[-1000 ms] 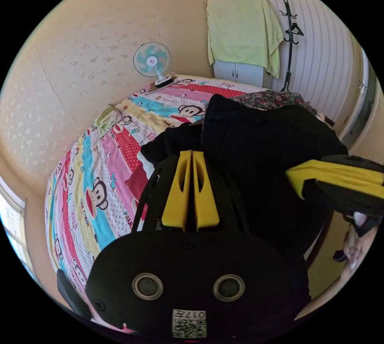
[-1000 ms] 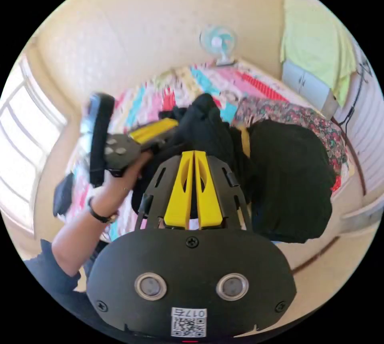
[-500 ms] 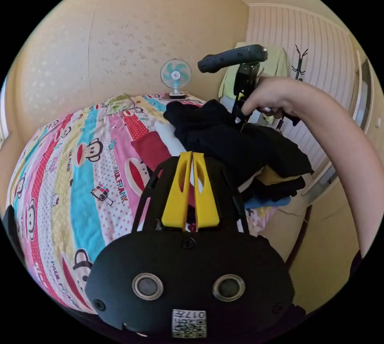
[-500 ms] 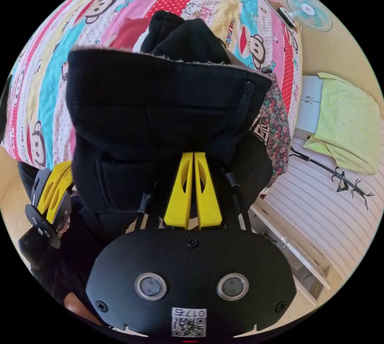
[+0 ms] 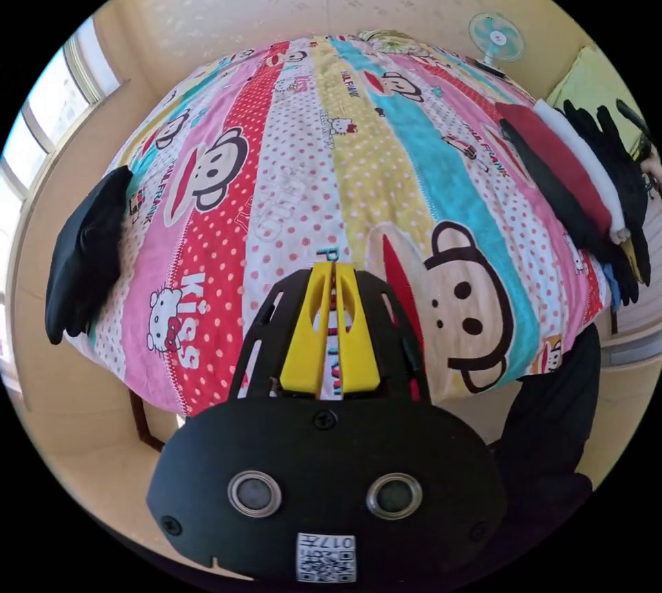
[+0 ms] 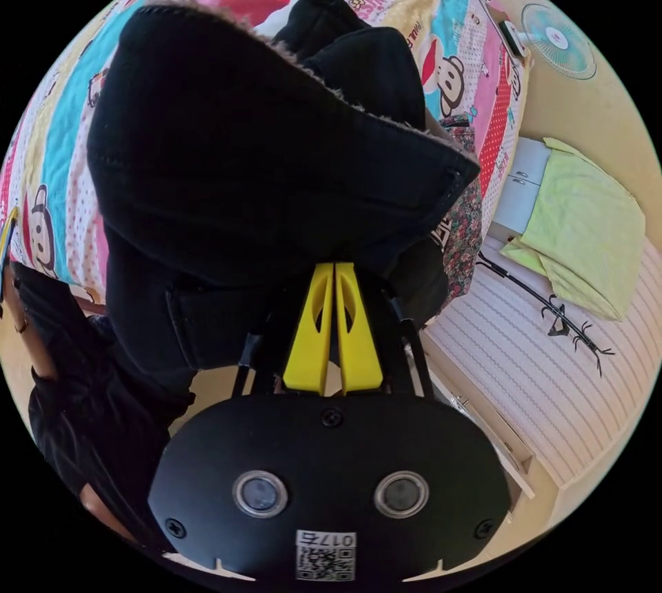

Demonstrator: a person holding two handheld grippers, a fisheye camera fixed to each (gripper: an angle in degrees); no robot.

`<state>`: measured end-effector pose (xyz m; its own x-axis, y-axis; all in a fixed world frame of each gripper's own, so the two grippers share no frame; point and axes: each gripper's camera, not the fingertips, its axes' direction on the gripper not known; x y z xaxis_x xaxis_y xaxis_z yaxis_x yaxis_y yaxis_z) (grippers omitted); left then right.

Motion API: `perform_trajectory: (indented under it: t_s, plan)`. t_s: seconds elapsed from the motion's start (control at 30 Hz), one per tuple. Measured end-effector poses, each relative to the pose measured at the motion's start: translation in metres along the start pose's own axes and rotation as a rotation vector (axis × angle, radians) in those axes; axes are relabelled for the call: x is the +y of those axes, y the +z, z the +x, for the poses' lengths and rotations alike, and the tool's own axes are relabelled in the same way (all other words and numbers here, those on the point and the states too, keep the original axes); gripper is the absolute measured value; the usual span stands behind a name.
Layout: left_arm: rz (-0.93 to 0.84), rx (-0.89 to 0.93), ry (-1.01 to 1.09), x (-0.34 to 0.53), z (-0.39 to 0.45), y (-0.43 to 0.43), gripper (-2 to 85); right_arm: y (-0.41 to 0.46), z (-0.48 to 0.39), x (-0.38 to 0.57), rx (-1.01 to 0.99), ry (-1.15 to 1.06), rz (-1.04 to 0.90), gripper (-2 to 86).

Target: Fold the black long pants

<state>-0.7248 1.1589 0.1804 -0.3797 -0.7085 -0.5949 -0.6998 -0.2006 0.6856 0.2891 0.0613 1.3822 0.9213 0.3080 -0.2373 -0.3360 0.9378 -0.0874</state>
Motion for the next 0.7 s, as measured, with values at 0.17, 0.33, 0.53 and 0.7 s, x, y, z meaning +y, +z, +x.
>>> perform_trajectory:
  t_s: [0.17, 0.33, 0.53, 0.7]
  plan:
    - [0.186, 0.012, 0.033, 0.018, -0.01, -0.013, -0.9, 0.024, -0.05, -0.045, 0.177, -0.089, -0.096, 0.2]
    - [0.106, -0.054, 0.158, -0.011, -0.014, -0.054, -0.5, 0.013, -0.096, -0.104, 0.647, -0.046, -0.465, 0.3]
    - [0.142, 0.18, -0.011, -0.02, -0.102, -0.1, -0.5, -0.1, -0.278, -0.216, 1.179, -0.216, -0.263, 0.6]
    - [0.209, 0.136, -0.151, -0.015, -0.159, -0.142, -0.4, -0.169, -0.539, -0.284, 1.112, -0.764, 0.118, 2.1]
